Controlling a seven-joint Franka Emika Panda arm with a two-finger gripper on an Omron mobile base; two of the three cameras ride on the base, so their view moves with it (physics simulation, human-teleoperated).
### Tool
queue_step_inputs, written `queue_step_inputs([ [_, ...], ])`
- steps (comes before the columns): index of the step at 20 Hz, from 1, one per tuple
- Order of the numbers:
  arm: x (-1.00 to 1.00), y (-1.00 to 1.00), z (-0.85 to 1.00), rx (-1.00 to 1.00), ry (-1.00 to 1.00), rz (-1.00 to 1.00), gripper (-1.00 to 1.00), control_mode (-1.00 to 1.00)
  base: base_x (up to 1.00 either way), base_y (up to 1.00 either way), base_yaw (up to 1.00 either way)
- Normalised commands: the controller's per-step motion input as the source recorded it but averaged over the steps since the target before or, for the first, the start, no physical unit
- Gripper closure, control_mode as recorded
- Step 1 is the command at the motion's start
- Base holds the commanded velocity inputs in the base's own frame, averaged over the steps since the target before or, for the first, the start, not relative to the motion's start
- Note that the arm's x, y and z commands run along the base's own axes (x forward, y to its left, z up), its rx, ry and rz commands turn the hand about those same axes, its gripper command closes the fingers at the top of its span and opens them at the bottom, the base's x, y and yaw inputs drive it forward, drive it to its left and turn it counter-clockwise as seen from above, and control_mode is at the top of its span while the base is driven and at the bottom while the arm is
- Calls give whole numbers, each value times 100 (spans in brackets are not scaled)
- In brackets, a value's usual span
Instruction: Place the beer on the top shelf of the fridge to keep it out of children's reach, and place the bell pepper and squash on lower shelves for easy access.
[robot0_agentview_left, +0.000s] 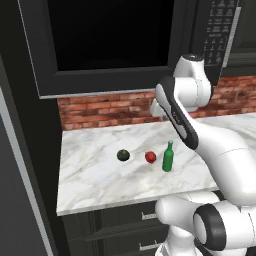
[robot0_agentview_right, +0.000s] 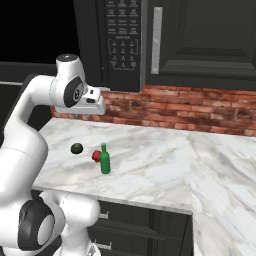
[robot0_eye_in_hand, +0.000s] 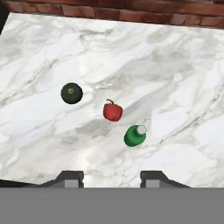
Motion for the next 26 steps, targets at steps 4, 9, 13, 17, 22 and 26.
queue_step_inputs([
  [4,-10,-8,-10,0,-6,3,-100,-100,0,0,0],
  [9,-30,-16,-26,0,-1,8,-100,-100,0,0,0],
  [13,-29,-18,-42,0,-4,18,-100,-100,0,0,0],
  [17,-22,-32,-32,5,-12,28,-100,-100,0,0,0],
  [22,-11,-41,-23,15,-18,36,-100,-100,0,0,0],
  [26,-1,-28,-25,19,-24,35,-100,-100,0,0,0],
])
